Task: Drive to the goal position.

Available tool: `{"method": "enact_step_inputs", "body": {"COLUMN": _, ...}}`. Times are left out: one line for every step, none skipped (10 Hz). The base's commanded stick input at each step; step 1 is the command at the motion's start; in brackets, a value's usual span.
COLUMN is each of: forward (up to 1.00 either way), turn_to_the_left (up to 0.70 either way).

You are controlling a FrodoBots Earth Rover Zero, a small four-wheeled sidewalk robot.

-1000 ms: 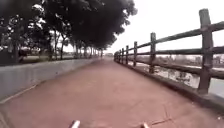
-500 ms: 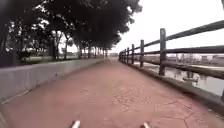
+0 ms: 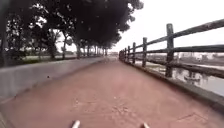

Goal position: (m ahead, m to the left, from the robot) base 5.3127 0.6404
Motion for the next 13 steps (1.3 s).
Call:
{"method": "enact_step_inputs", "body": {"forward": 0.7, "turn_to_the_left": 0.02}}
{"method": "enact_step_inputs", "body": {"forward": 0.7, "turn_to_the_left": 0.02}}
{"method": "enact_step_inputs", "body": {"forward": 0.7, "turn_to_the_left": 0.02}}
{"method": "enact_step_inputs", "body": {"forward": 0.7, "turn_to_the_left": 0.02}}
{"method": "enact_step_inputs", "body": {"forward": 0.7, "turn_to_the_left": 0.02}}
{"method": "enact_step_inputs", "body": {"forward": 0.7, "turn_to_the_left": 0.02}}
{"method": "enact_step_inputs", "body": {"forward": 0.7, "turn_to_the_left": 0.02}}
{"method": "enact_step_inputs", "body": {"forward": 0.7, "turn_to_the_left": 0.03}}
{"method": "enact_step_inputs", "body": {"forward": 0.7, "turn_to_the_left": 0.12}}
{"method": "enact_step_inputs", "body": {"forward": 0.7, "turn_to_the_left": 0.3}}
{"method": "enact_step_inputs", "body": {"forward": 0.7, "turn_to_the_left": 0.31}}
{"method": "enact_step_inputs", "body": {"forward": 0.7, "turn_to_the_left": 0.26}}
{"method": "enact_step_inputs", "body": {"forward": 0.7, "turn_to_the_left": 0.01}}
